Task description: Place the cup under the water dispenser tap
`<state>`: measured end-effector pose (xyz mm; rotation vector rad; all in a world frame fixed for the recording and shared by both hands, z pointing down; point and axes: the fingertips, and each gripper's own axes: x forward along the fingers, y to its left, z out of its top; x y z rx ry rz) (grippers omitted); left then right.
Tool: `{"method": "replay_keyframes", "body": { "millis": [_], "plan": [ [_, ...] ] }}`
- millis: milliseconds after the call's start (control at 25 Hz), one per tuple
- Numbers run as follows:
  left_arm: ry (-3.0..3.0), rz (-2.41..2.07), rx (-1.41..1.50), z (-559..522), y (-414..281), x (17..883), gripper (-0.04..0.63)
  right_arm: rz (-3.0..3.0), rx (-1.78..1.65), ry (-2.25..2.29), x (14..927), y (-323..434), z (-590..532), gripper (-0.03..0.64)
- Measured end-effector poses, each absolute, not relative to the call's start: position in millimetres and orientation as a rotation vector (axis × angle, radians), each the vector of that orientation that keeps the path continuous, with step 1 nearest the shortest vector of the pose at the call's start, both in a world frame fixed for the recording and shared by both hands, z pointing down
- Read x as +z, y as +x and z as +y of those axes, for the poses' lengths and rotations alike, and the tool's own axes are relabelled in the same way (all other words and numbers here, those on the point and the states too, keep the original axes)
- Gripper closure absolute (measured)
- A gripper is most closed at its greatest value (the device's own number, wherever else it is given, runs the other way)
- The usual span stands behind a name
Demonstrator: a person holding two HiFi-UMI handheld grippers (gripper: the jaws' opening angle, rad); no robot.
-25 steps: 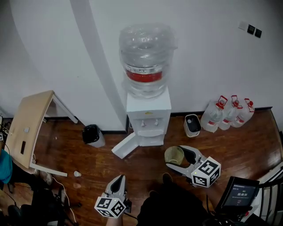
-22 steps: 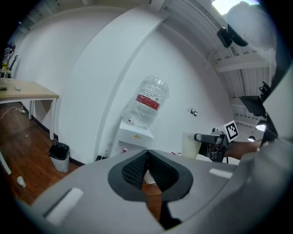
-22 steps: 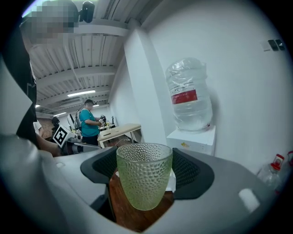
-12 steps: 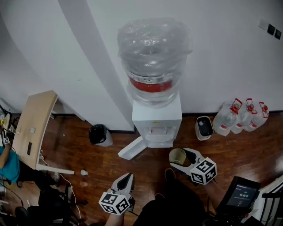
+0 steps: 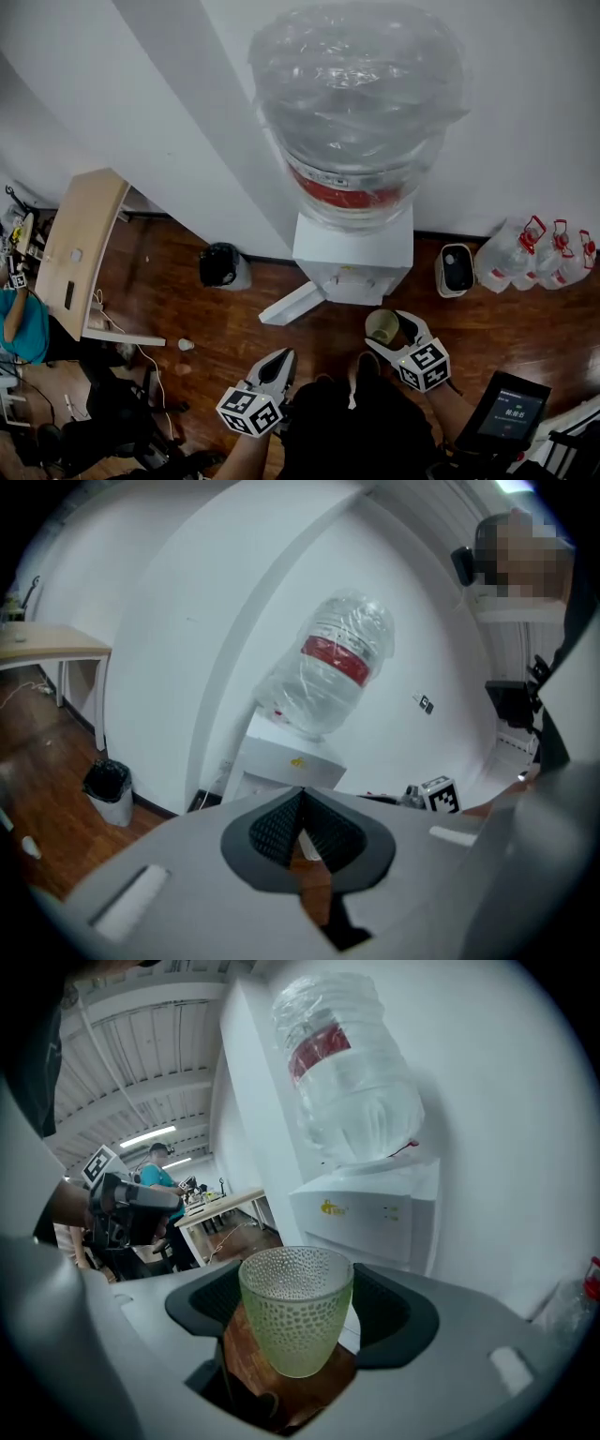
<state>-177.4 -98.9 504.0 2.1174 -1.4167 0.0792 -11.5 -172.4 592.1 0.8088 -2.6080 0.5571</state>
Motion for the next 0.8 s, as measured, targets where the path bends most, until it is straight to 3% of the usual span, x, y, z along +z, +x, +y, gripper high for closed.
{"method": "replay_keyframes", "body": {
  "millis": [400, 800],
  "plan": [
    [2.077, -1.293, 0.238, -125, -203, 566, 0.595, -2.493, 0.631, 0.917, 634, -38, -201, 0.249],
    [2.068, -1.191, 0.327, -130, -214, 648, 0.595, -2.352, 0.67, 1.029, 766, -54, -235, 0.252]
  ]
}}
